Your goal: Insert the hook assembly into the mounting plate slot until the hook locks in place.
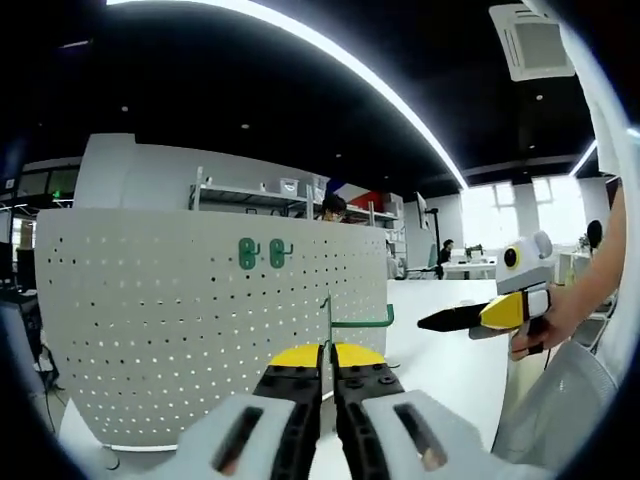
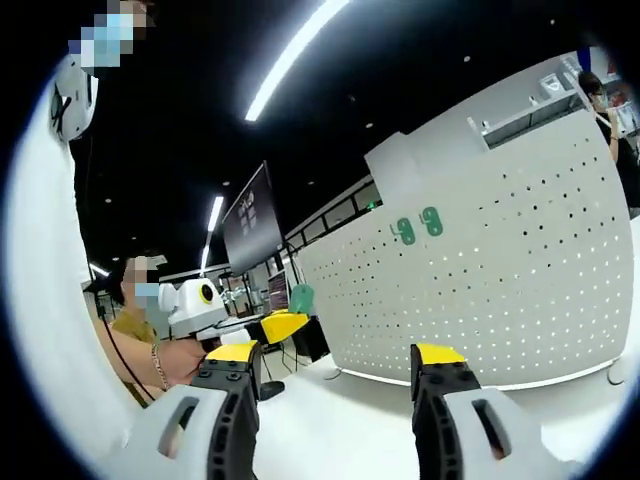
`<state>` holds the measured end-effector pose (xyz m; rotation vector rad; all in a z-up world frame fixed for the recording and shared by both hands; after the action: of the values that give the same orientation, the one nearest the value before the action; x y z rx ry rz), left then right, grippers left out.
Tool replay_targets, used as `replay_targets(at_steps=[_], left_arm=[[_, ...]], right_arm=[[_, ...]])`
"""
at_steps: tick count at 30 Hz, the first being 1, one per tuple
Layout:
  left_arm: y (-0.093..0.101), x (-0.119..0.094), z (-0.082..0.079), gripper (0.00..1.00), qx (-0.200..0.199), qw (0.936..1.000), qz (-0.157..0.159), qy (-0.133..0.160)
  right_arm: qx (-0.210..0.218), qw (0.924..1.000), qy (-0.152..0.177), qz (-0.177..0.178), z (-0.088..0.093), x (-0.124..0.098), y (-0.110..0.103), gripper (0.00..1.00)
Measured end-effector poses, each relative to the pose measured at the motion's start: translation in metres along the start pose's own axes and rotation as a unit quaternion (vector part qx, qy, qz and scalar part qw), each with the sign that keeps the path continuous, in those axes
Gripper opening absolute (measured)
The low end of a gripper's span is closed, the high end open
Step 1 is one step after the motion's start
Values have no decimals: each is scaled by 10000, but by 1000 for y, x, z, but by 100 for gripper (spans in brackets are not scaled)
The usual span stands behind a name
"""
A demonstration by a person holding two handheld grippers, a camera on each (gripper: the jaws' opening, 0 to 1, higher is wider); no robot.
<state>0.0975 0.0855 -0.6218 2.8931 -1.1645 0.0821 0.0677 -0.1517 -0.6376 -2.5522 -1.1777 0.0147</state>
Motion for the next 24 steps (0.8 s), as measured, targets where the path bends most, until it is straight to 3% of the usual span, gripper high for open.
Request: replay_targets(at_steps=[17, 24], left_arm=[[10, 6, -3, 2, 30, 10000, -10, -13], [11, 6, -4, 2, 60, 9999, -81, -8]], right_arm=[[209, 9990, 287, -261, -8, 38, -10, 57], [188, 9985, 364, -354, -9, 49, -14, 49]])
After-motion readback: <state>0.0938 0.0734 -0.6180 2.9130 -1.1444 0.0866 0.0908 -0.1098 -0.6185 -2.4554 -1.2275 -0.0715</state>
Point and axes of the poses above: the point that each gripper's makers call its tool centre point, and the gripper's own axes: x roughly forward along the fingers, y roughly to its right, z roughly out of its underside, the point moved 10 cm from there along -x, roughly backward along the fingers
